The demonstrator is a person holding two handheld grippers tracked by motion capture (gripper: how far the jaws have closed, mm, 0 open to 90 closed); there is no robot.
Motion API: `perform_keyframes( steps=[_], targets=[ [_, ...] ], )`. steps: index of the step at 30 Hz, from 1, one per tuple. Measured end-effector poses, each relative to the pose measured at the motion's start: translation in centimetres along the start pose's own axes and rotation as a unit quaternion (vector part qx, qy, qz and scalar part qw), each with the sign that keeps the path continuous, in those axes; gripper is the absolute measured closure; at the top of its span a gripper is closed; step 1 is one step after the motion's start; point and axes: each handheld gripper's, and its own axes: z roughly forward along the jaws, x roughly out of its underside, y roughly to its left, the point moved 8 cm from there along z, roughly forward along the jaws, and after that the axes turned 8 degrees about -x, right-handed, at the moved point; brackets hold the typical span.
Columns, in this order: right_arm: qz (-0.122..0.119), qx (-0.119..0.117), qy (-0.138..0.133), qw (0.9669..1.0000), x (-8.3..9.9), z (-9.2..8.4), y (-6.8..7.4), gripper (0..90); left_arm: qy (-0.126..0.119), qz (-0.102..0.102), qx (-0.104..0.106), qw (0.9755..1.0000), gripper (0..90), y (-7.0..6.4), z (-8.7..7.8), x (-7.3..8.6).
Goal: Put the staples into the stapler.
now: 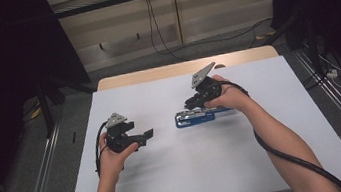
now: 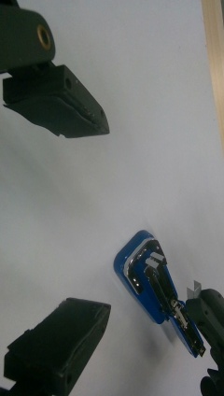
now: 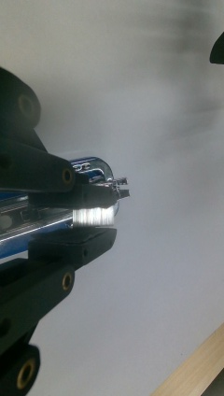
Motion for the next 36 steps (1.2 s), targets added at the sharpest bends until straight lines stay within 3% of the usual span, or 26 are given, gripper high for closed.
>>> perform_keyframes(
  steps=[21, 30, 36],
  targets=[
    [-0.033, -0.029, 0.004, 0.999, -0.2, 1.0, 0.2, 79.3, 0.0, -0.004, -0.002, 1.0, 12.3, 0.1, -0.1, 0.1],
    [-0.022, -0.034, 0.005, 0.9992, -0.2, 1.4, -0.1, 79.3, 0.0, -0.005, -0.003, 1.0, 12.3, 0.3, -0.2, 0.2],
    [-0.027, -0.042, 0.0, 0.9987, -0.6, 1.8, 0.0, 79.3, 0.0, -0.008, -0.005, 1.0, 12.3, 0.4, -0.2, 0.3]
  ],
)
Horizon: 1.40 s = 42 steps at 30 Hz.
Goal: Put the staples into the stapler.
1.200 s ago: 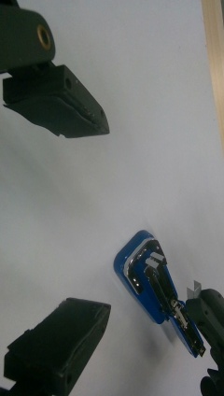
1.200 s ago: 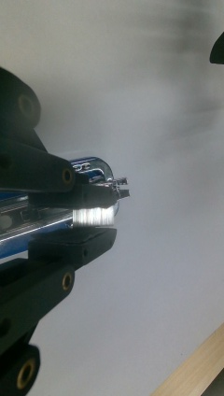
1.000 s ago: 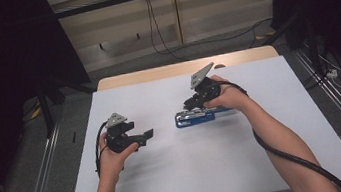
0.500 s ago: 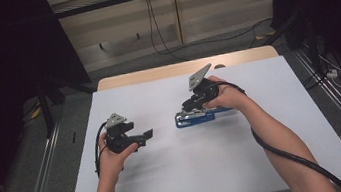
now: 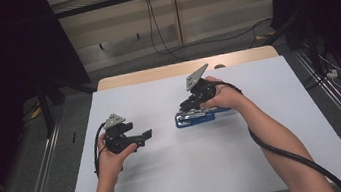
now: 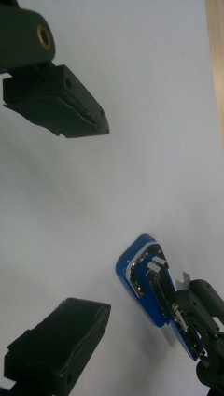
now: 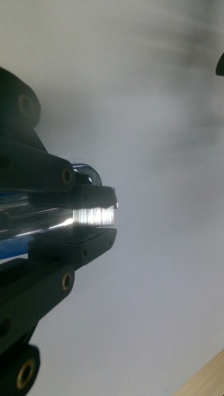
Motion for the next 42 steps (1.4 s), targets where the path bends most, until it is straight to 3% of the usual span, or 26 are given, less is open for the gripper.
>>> perform_keyframes(
  steps=[42],
  targets=[
    [-0.021, -0.023, 0.021, 0.9993, 0.4, 1.2, 0.2, 79.3, 0.006, -0.002, -0.001, 1.0, 12.3, 0.2, 0.1, 0.3]
  ],
)
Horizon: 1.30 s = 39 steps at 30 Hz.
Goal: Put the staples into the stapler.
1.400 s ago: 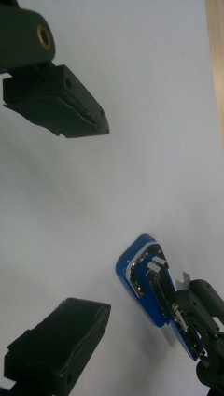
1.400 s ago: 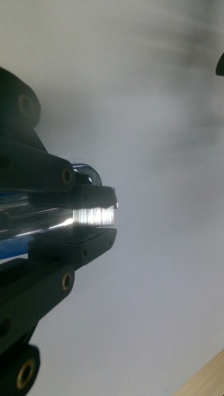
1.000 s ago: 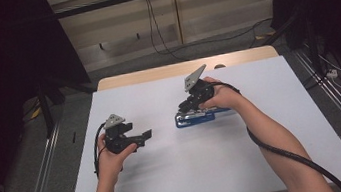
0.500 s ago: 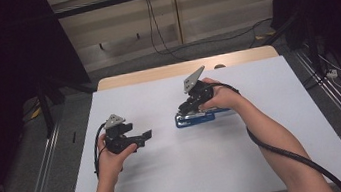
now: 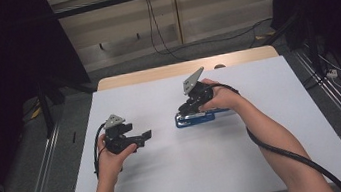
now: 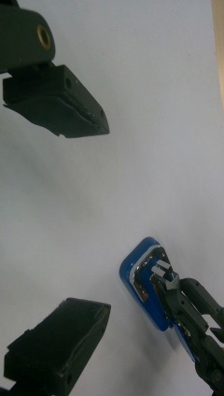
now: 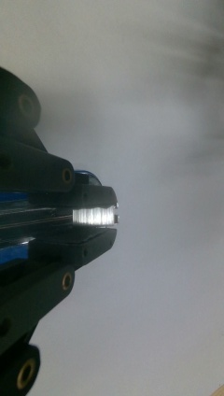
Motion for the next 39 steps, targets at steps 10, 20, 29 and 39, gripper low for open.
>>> perform_keyframes(
  steps=[10, 20, 29, 39],
  targets=[
    [-0.001, -0.003, -0.003, 1.0, 0.11, 0.11, -0.09, 79.3, 0.002, 0.003, 0.0, 1.0, 12.3, 0.0, 0.07, 0.06],
    [0.0, -0.003, -0.002, 1.0, 0.25, 0.22, -0.1, 79.3, 0.004, 0.002, 0.001, 1.0, 12.3, -0.12, 0.17, 0.14],
    [-0.001, -0.004, -0.003, 1.0, 0.35, 0.32, -0.12, 79.3, 0.004, 0.001, -0.001, 1.0, 12.3, -0.06, 0.17, 0.16],
    [-0.007, -0.003, -0.001, 1.0, 0.38, 0.4, -0.13, 79.2, 0.005, 0.002, 0.0, 1.0, 12.3, -0.08, 0.17, 0.19]
  ],
)
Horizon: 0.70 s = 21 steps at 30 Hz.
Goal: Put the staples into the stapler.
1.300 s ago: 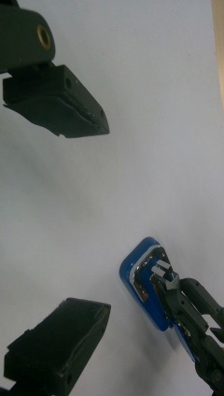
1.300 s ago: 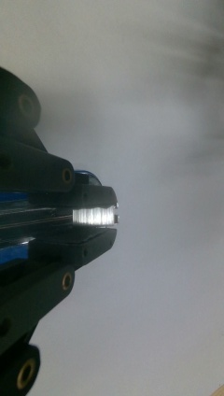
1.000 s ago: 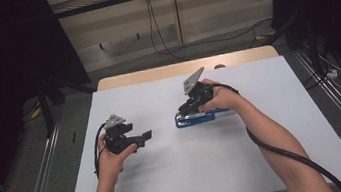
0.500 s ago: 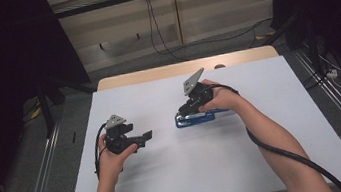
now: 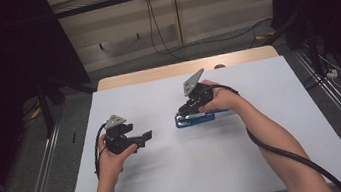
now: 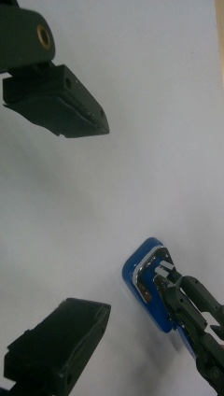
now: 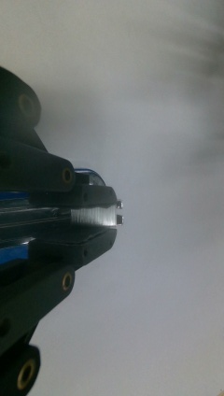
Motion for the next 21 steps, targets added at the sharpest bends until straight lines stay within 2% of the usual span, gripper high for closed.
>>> perform_keyframes(
  steps=[13, 21],
  targets=[
    [-0.001, 0.002, -0.004, 1.0, -0.06, -0.1, 0.04, 78.0, 0.003, 0.002, 0.001, 1.0, 12.1, -0.04, 0.06, 0.04],
    [0.002, 0.006, -0.01, 0.9999, -0.21, -0.22, 0.06, 72.5, 0.002, 0.003, 0.0, 1.0, 12.2, -0.04, 0.06, 0.03]
  ],
)
